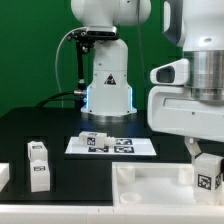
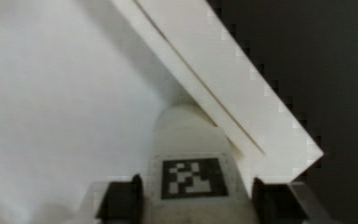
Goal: Assemble square table
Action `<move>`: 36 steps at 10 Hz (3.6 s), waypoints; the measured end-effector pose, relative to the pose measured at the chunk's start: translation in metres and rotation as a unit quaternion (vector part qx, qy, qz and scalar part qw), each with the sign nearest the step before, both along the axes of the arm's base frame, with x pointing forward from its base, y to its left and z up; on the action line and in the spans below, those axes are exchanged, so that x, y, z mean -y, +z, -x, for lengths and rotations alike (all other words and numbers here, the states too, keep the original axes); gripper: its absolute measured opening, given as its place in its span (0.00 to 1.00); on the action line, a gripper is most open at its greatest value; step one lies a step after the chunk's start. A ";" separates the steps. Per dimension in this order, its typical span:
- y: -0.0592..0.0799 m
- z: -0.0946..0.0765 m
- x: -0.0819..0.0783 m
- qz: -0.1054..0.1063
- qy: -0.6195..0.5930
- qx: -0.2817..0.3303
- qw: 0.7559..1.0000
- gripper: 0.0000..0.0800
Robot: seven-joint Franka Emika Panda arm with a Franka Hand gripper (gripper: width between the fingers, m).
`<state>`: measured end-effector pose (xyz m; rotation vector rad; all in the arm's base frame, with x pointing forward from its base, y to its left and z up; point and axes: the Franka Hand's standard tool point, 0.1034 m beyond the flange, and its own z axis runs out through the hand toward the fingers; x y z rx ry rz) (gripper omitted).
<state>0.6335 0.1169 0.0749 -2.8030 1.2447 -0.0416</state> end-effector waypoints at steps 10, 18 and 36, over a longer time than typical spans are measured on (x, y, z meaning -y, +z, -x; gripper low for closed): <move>-0.004 -0.005 -0.004 -0.057 -0.377 -0.028 0.924 0.55; -0.001 -0.010 0.007 -0.011 0.076 0.016 0.997 0.81; 0.003 -0.007 0.023 -0.052 -0.431 -0.025 0.900 0.36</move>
Offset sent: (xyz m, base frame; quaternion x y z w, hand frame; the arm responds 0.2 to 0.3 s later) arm 0.0061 0.0053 -0.0069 0.0069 -0.0645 0.3918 0.9178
